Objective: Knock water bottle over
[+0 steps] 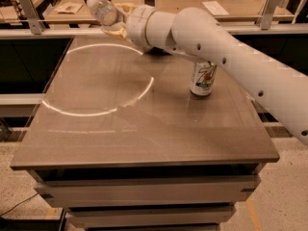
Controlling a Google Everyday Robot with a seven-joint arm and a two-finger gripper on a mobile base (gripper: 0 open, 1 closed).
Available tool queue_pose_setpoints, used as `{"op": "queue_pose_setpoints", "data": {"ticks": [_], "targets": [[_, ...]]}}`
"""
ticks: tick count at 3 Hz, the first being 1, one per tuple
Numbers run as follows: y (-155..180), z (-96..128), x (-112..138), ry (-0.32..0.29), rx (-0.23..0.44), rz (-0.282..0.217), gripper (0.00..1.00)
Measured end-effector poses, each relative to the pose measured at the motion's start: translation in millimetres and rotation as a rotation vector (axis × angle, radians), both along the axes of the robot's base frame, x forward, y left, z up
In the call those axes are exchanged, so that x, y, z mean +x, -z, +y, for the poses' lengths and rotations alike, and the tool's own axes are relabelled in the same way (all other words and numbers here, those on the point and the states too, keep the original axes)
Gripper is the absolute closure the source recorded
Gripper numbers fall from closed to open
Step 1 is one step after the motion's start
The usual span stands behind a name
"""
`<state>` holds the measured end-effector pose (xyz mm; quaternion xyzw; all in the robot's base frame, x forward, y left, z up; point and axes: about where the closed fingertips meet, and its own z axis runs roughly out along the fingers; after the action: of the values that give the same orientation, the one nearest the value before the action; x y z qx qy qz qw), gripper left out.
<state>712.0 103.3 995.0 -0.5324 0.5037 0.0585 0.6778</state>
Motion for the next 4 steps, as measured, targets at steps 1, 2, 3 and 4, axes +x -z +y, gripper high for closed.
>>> {"op": "queue_pose_setpoints", "data": {"ticks": [1,2,3,4], "targets": [[-13.6,20.3,-10.6,-0.051,-0.128,-0.091,1.00],[-13.8,29.4,-17.3,-0.070,-0.234,-0.170,1.00],[-7.1,35.1,-28.7,-0.078,-0.319,-0.256,1.00],[5.6,44.0,-45.3,-0.099,-0.442,-0.334,1.00]]}}
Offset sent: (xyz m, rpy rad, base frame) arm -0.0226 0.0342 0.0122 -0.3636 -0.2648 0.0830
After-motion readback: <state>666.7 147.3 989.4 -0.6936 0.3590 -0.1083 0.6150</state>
